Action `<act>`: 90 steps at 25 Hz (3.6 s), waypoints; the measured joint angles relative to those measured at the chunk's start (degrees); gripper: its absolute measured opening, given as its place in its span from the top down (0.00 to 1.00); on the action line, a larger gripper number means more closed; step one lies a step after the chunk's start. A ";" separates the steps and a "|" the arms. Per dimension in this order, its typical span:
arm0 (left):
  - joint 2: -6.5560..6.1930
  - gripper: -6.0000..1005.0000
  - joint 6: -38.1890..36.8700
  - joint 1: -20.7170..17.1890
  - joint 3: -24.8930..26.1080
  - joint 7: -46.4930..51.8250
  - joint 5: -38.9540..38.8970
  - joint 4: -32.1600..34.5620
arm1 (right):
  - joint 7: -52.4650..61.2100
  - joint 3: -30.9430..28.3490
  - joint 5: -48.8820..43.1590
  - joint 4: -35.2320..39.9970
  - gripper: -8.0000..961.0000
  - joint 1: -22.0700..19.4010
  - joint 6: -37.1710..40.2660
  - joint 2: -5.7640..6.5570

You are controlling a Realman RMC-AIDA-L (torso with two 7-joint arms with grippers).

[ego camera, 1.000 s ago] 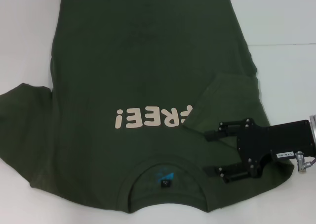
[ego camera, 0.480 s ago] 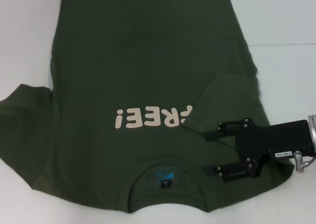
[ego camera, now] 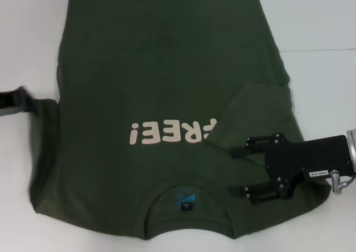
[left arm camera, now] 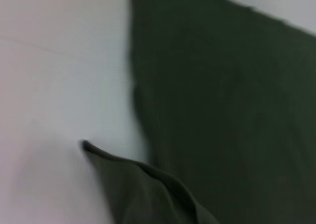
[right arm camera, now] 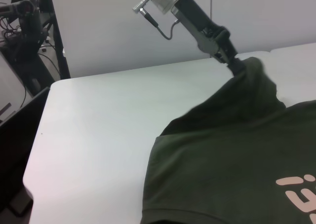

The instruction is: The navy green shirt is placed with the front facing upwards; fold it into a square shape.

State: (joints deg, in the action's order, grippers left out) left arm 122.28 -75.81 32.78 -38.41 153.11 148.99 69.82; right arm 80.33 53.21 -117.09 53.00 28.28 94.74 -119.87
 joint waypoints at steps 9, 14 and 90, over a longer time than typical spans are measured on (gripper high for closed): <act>1.58 0.95 2.80 0.69 -4.05 -0.93 -10.16 -5.85 | 0.00 -0.16 -0.09 0.00 0.13 0.05 -0.37 0.08; 1.52 0.95 7.06 1.65 -5.19 -1.80 -10.67 -11.60 | 0.00 -0.05 -0.09 -0.01 0.13 0.01 -0.37 0.08; 0.14 0.05 -28.07 -3.43 -2.28 -59.07 -35.26 -20.67 | 63.67 4.28 -50.41 11.80 0.14 10.94 1.52 0.09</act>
State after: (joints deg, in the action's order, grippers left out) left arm 122.43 -103.88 29.35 -40.69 94.04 113.73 49.15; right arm 144.00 57.49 -167.50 64.80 39.23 96.26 -119.78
